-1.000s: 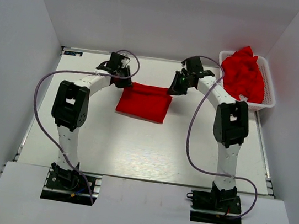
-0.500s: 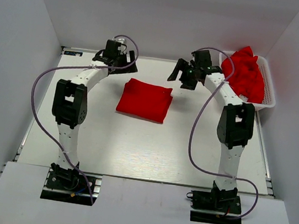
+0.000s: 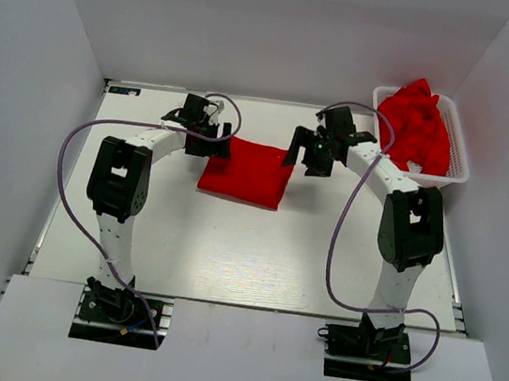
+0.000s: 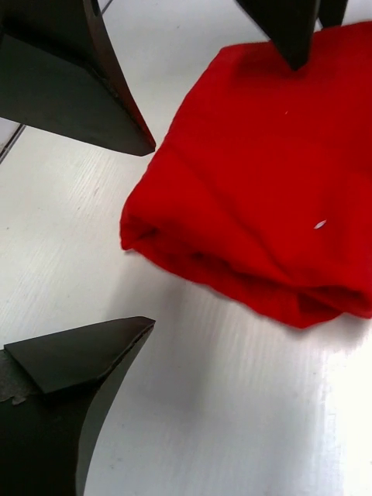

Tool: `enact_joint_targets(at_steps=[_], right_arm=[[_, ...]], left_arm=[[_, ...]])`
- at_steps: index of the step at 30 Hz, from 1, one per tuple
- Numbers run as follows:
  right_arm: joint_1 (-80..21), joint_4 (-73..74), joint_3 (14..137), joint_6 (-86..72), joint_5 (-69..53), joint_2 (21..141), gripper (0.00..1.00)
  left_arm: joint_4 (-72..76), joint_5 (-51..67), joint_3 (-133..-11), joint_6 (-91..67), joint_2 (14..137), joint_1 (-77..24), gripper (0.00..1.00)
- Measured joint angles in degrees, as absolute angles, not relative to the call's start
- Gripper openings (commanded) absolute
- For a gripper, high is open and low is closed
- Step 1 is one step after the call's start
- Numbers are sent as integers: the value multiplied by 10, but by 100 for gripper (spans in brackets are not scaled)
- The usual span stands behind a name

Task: Fold and stack the t-shirts
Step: Put the neatly folded tshirt into the corner of the board with the left arm

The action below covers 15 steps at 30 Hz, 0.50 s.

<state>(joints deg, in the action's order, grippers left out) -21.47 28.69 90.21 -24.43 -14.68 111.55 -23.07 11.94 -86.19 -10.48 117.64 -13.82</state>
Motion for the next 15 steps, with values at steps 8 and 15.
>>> enact_joint_targets(at_steps=[8, 15], right_arm=[[-214, 288, 849, -238, -140, 1066, 90], [-214, 256, 734, -247, -93, 913, 90]], left_arm=[[-252, 104, -874, -84, 1204, -145, 70], [-262, 74, -884, -67, 1218, -173, 36]])
